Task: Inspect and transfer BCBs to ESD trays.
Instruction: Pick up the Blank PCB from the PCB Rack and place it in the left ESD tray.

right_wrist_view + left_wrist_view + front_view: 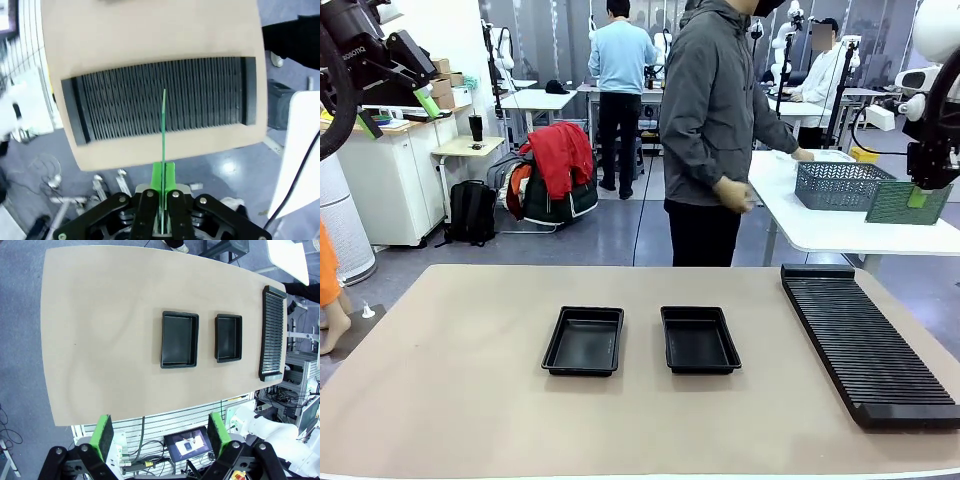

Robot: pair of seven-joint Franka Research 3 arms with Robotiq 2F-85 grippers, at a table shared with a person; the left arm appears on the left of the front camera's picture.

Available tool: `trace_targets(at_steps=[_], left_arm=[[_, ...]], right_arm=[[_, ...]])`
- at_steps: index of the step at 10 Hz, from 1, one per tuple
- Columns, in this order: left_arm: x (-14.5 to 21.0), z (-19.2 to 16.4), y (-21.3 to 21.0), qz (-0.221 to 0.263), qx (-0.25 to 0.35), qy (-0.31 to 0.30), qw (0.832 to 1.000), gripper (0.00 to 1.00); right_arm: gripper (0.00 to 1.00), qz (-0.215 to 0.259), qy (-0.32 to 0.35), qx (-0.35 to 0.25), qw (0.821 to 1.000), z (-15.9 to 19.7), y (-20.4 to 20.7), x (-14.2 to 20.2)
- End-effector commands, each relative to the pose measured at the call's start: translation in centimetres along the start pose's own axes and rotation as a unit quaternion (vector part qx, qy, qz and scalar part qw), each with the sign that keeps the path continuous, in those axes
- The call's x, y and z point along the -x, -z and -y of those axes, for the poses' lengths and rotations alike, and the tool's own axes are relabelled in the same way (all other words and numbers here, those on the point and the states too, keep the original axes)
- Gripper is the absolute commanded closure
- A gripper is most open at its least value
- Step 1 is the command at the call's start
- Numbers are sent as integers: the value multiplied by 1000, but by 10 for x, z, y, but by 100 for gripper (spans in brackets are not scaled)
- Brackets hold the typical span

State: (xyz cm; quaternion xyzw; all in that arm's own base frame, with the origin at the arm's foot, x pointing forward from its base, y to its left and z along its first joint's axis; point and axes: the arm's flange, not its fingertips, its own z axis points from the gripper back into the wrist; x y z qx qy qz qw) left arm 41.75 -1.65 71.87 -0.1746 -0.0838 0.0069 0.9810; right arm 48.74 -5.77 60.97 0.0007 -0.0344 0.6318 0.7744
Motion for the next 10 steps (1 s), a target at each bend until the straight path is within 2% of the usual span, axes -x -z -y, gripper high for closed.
trace_targets(at_steps=[1,4,6,7,10], left_arm=[[2,-2,0,-1,-7,2,1000,0],[2,-2,0,-1,-7,2,1000,0],[2,-2,0,-1,-7,2,1000,0],[2,-2,0,-1,-7,2,1000,0],[2,-2,0,-1,-7,2,1000,0]], right_arm=[[97,67,117,-30,990,-1,0,-28],[97,125,277,-92,948,-19,25,-80],[97,142,384,-133,903,-31,49,-120],[97,160,435,-157,872,-36,64,-141],[97,205,510,-216,807,-52,108,-199]])
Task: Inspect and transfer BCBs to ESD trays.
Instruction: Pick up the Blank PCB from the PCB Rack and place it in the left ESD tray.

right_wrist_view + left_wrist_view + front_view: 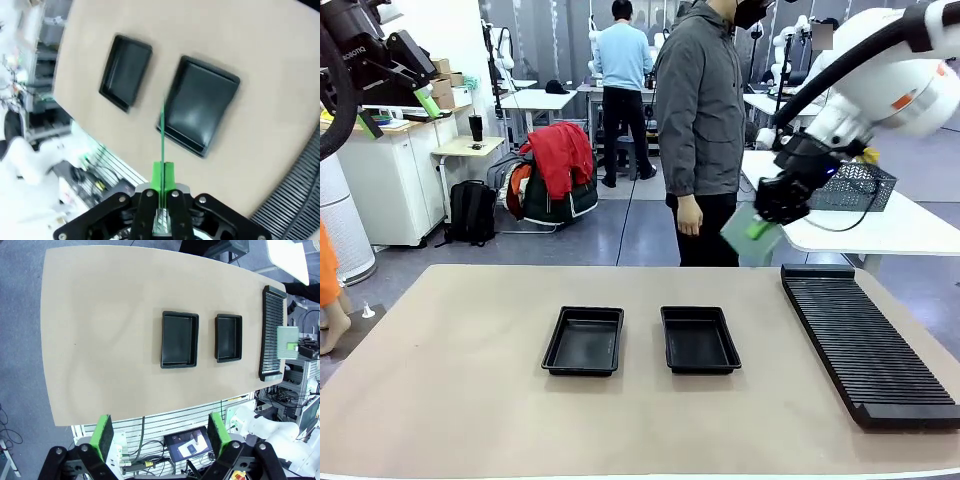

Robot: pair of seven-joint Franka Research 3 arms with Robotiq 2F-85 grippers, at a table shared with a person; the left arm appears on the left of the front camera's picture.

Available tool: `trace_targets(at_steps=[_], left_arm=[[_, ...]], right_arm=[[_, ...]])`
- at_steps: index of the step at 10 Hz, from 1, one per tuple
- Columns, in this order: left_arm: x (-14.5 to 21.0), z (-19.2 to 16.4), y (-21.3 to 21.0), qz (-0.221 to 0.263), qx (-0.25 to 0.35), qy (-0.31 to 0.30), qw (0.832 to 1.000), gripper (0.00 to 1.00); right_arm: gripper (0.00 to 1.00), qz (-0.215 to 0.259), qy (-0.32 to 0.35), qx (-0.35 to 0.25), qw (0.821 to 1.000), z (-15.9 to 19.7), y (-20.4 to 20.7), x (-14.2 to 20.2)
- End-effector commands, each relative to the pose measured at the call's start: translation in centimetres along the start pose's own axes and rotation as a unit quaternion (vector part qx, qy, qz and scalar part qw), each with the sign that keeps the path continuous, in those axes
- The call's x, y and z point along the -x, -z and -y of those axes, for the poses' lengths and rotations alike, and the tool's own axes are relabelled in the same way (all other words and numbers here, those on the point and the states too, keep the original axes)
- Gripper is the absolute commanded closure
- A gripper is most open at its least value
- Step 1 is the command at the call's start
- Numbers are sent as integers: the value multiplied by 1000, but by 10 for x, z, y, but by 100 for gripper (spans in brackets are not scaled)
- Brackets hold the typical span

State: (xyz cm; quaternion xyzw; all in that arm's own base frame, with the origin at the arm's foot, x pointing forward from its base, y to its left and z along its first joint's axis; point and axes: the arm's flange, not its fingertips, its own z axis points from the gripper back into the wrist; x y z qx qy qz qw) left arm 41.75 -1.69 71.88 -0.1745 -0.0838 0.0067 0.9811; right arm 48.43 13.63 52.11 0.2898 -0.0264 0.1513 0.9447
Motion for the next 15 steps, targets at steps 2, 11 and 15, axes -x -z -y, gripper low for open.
trace_targets(at_steps=[2,11,15], left_arm=[[1,-2,0,-1,-6,1,1000,0],[1,-2,0,-1,-6,1,1000,0],[1,-2,0,-1,-6,1,1000,0]], right_arm=[[97,59,83,-67,993,-20,72,-5],[97,138,139,-172,965,-56,281,15],[97,140,141,-168,966,-67,328,8]])
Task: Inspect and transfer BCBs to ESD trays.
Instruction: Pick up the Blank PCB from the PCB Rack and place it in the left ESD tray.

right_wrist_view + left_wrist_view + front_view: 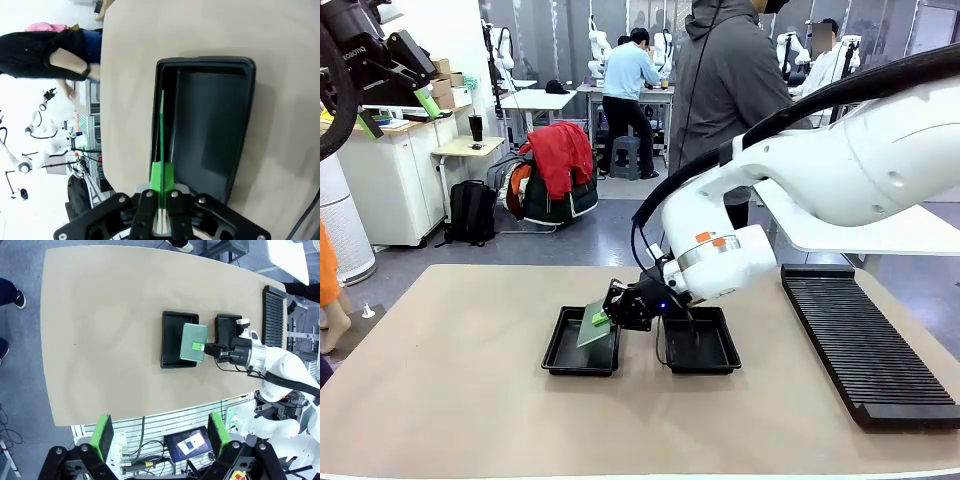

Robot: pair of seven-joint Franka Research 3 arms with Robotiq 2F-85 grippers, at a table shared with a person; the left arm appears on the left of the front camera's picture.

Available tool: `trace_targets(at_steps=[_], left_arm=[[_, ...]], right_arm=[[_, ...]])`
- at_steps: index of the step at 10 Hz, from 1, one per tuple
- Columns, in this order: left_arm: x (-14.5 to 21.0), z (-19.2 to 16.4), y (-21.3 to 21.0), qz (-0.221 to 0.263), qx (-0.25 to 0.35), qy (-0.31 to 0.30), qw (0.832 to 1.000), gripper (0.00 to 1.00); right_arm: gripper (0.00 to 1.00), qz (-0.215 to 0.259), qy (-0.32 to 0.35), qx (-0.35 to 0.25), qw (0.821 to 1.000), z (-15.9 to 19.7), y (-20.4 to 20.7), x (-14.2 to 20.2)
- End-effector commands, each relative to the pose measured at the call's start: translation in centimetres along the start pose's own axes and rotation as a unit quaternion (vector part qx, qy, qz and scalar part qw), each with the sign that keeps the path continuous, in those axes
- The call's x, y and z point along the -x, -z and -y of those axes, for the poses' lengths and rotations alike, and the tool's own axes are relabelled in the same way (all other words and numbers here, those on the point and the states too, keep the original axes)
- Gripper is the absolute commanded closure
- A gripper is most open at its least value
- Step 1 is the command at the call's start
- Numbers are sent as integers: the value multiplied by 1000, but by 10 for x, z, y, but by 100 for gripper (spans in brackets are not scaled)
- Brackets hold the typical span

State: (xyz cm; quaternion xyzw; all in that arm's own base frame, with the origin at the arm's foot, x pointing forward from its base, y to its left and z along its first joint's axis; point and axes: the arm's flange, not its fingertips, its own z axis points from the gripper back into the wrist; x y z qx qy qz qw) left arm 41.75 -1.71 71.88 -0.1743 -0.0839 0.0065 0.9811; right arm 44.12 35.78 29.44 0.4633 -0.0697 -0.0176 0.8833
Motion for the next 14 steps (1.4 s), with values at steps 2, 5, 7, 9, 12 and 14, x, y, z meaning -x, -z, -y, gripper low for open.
trace_targets(at_steps=[2,5,7,9,12,14], left_arm=[[1,-3,0,-1,-6,1,1000,0],[1,-3,0,-1,-6,1,1000,0],[1,-3,0,-1,-6,1,1000,0],[1,-3,0,-1,-6,1,1000,0],[1,-3,0,-1,-6,1,1000,0],[1,-3,0,-1,-6,1,1000,0]], right_arm=[[97,22,5,7,1000,4,33,-4],[97,11,24,17,1000,1,50,-8],[97,4,33,28,999,1,55,-9],[97,-4,46,47,998,1,58,-11],[97,-6,35,24,999,7,53,-4],[97,-6,35,24,999,7,53,-4]])
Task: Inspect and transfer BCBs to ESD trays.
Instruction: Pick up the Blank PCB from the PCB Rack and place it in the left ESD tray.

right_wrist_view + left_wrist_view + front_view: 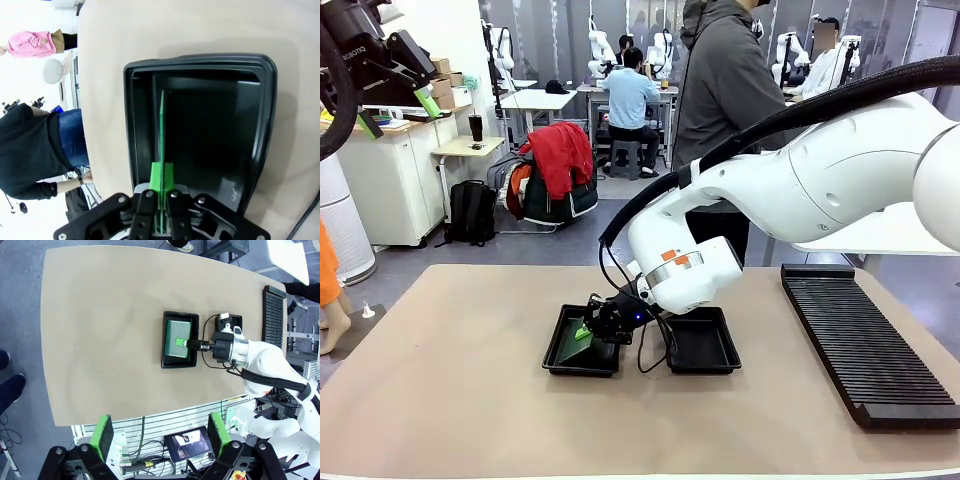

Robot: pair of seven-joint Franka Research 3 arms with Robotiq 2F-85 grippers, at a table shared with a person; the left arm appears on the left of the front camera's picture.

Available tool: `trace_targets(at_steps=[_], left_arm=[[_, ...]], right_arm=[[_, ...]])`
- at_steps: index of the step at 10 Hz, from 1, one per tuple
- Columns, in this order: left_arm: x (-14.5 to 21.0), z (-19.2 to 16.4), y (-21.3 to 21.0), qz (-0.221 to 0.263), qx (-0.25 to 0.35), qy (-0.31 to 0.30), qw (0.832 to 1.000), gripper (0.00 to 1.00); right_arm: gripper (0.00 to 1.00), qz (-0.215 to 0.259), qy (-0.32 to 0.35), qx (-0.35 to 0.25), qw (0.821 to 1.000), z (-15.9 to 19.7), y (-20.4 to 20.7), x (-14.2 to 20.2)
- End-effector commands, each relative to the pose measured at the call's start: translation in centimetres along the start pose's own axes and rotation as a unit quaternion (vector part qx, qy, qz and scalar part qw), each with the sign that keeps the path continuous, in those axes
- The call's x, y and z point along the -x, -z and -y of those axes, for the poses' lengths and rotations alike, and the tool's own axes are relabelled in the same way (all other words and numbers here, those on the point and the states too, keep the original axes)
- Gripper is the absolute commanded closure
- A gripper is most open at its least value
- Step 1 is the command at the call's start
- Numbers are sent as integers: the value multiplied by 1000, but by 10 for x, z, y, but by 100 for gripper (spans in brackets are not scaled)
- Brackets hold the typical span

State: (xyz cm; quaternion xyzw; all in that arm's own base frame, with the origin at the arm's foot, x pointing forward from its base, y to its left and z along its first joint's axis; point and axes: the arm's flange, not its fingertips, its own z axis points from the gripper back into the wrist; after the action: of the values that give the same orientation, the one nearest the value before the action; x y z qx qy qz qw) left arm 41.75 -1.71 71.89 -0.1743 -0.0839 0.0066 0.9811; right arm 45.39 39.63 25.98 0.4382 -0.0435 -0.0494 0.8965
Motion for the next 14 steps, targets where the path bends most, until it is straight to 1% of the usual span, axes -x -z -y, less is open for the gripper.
trace_targets(at_steps=[1,3,4,5,6,7,8,9,10,11,12,13,14], left_arm=[[1,-3,0,-1,-6,1,1000,0],[1,-3,0,-1,-6,1,1000,0],[1,-3,0,-1,-6,1,1000,0],[1,-3,0,-1,-6,1,1000,0],[1,-3,0,-1,-6,1,1000,0],[1,-3,0,-1,-6,1,1000,0],[1,-3,0,-1,-6,1,1000,0],[1,-3,0,-1,-6,1,1000,0],[1,-3,0,-1,-6,1,1000,0],[1,-3,0,-1,-6,1,1000,0],[1,-3,0,-1,-6,1,1000,0],[1,-3,0,-1,-6,1,1000,0],[1,-3,0,-1,-6,1,1000,0]], right_arm=[[97,3,-3,-7,1000,0,0,1],[97,0,0,0,1000,0,0,0],[95,4,4,23,1000,-9,-2,0],[79,6,1,33,999,-17,-4,0],[76,5,-4,46,999,-26,-6,1],[60,7,-10,63,998,-37,-7,1],[75,10,-14,85,996,-50,-9,1],[40,10,-15,111,994,-61,-11,1],[56,13,-15,139,990,-72,-14,0],[21,15,-23,171,985,-83,-17,-2],[37,11,-32,209,977,-95,-20,-2],[2,10,-41,255,966,-110,-24,-2],[18,11,-45,287,957,-124,-31,3]])
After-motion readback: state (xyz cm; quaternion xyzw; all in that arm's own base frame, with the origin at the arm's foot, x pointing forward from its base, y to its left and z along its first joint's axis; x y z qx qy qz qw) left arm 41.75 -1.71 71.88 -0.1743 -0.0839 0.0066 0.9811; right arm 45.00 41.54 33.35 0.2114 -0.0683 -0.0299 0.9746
